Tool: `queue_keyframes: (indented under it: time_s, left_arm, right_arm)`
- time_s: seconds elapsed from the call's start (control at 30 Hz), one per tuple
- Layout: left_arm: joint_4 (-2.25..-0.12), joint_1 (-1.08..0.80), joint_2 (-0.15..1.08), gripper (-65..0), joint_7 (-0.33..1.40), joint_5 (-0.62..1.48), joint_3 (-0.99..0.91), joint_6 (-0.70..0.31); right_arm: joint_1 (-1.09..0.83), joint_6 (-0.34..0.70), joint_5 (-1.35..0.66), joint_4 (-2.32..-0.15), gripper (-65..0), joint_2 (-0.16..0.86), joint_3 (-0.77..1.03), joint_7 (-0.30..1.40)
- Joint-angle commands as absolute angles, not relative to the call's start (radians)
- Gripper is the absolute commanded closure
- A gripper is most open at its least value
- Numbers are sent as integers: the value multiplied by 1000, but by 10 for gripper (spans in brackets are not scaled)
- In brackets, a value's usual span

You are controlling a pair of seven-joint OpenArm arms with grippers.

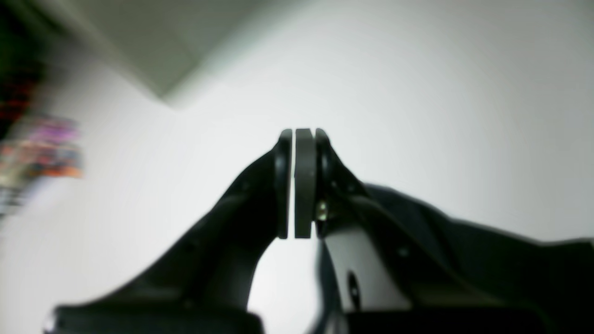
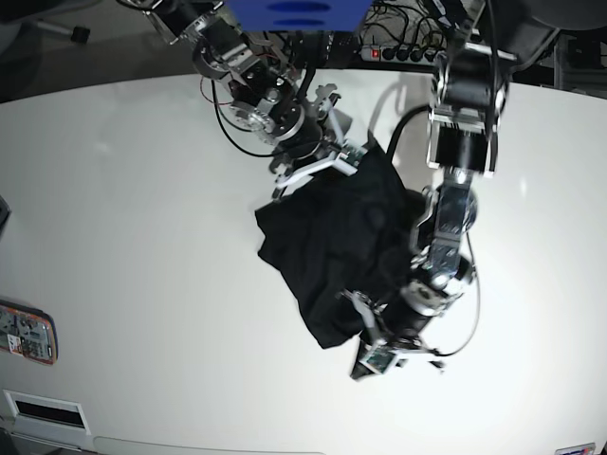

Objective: Fold the T-shirt properly
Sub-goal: 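Pull the shirt with both grippers, spreading it flat on the table, then open the left gripper and raise it away from the shirt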

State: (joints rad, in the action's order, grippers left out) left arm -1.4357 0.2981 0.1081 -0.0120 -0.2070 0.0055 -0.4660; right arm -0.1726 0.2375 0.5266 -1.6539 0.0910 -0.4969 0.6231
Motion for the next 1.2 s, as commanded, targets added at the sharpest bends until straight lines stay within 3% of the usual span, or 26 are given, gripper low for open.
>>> queue_keyframes:
  time_s: [0.0, 0.17, 0.33, 0.53, 0.83, 1.0, 1.17]
  left_arm:
    - [-1511, 277, 97, 0, -19, -208, -27, -461]
    - [-1707, 16, 105, 0, -22, -200, -159, -461]
    - [-1716, -189, 107, 0, -58, -197, -242, -461]
    - [-1716, -369, 119, 0, -239, -197, -288, -461]
    - [-1718, -437, 140, 0, -288, -199, -394, -461]
    - [-1710, -458, 140, 0, -288, -199, -438, -461]
    - [-1629, -437, 143, 0, -286, -202, -449, -461]
  right_arm:
    - [-166, 226, 524, -1664, 0, 90, -478, 604]
    - [-166, 226, 524, -1656, 0, 108, -389, 601]
    - [-151, 226, 530, -1620, 0, 110, -334, 601]
    - [-44, 226, 524, -1521, 0, 110, -325, 604]
    - [53, 226, 524, -1458, 0, 108, -323, 610]
    - [45, 228, 532, -1449, 0, 110, -236, 601]
    - [47, 228, 526, -1452, 0, 199, -229, 601]
